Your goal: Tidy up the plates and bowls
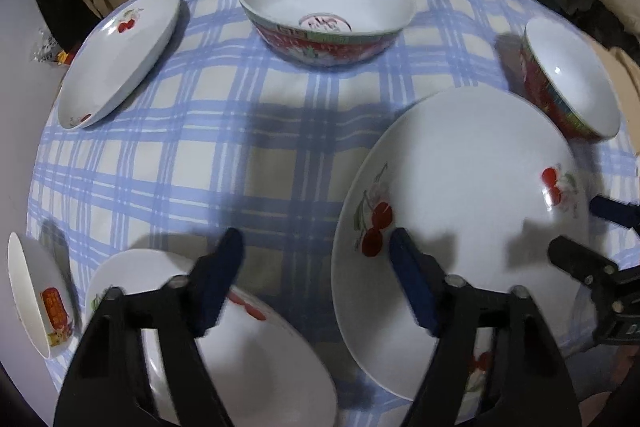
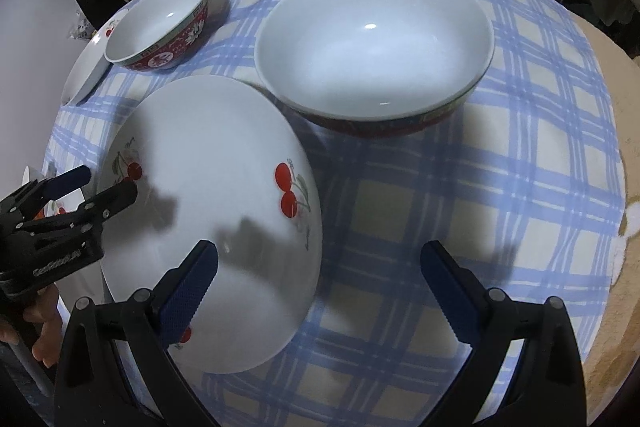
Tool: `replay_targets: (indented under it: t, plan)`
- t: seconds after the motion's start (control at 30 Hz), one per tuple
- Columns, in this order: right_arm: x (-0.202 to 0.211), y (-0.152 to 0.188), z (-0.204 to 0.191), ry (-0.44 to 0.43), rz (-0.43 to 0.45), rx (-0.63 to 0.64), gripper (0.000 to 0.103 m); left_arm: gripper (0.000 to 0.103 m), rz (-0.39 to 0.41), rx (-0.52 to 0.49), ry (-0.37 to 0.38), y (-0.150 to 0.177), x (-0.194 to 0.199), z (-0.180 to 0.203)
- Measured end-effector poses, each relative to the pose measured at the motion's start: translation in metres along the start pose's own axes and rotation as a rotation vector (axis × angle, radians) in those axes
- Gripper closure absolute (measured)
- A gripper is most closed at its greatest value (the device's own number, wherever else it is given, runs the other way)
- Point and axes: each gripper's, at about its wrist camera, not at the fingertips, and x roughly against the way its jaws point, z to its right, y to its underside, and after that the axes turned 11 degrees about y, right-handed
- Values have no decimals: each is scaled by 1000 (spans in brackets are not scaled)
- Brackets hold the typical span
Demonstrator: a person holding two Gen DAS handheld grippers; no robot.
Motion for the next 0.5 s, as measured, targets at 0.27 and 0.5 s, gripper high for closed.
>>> replay_targets:
  t: [0.27, 0.5]
  plan:
    - [1, -2, -6, 21, 5, 26, 38, 74, -22, -18, 120, -4, 0, 8]
    - [-6, -4, -6, -72, -28, 1, 82, 73, -36, -8, 160, -11, -4, 11]
